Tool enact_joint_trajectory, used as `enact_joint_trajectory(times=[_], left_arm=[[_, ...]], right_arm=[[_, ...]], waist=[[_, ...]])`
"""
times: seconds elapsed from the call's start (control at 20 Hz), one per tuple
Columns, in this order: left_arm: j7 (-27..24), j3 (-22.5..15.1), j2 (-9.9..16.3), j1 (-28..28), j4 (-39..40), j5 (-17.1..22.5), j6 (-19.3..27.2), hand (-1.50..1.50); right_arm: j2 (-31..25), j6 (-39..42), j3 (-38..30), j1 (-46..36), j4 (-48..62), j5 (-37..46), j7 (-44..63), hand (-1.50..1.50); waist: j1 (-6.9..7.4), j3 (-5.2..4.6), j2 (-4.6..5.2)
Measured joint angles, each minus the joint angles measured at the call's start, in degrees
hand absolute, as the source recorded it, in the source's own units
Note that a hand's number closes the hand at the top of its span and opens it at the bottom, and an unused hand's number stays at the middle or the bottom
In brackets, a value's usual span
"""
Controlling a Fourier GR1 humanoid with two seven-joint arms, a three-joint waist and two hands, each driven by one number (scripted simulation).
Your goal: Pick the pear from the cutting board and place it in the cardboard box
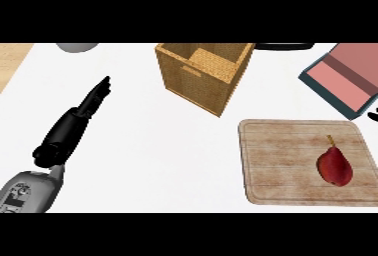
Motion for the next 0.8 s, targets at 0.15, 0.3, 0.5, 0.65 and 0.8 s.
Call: enact_joint_trajectory(times=[0.15,0.3,0.5,0.65,0.8], left_arm=[[0.2,1.1,0.0,0.6,-0.8,-0.2,-1.1,0.0],[0.7,1.9,-1.1,-0.5,0.1,-0.9,-1.8,0.0],[0.5,3.5,-1.6,0.2,-0.1,-1.3,-3.5,0.0],[0.0,4.1,-2.7,0.3,0.5,-2.5,-3.8,0.0],[0.8,5.2,-2.9,0.6,-0.5,-2.9,-4.8,0.0]], right_arm=[[2.7,2.6,2.4,-2.4,-1.5,0.0,6.3,-1.5],[5.7,4.8,4.7,-5.3,-0.7,0.7,10.4,-1.5],[9.7,6.5,7.1,-7.3,0.0,3.3,13.4,-1.5],[11.1,7.4,7.7,-8.6,2.0,6.8,13.0,-1.5],[13.6,6.2,9.7,-8.4,3.8,12.2,11.9,-1.5]], waist=[[-0.24,0.04,-0.06],[-0.41,0.07,-0.06],[-0.55,0.08,-0.09],[-0.63,0.1,-0.08],[-0.64,0.11,-0.1]])
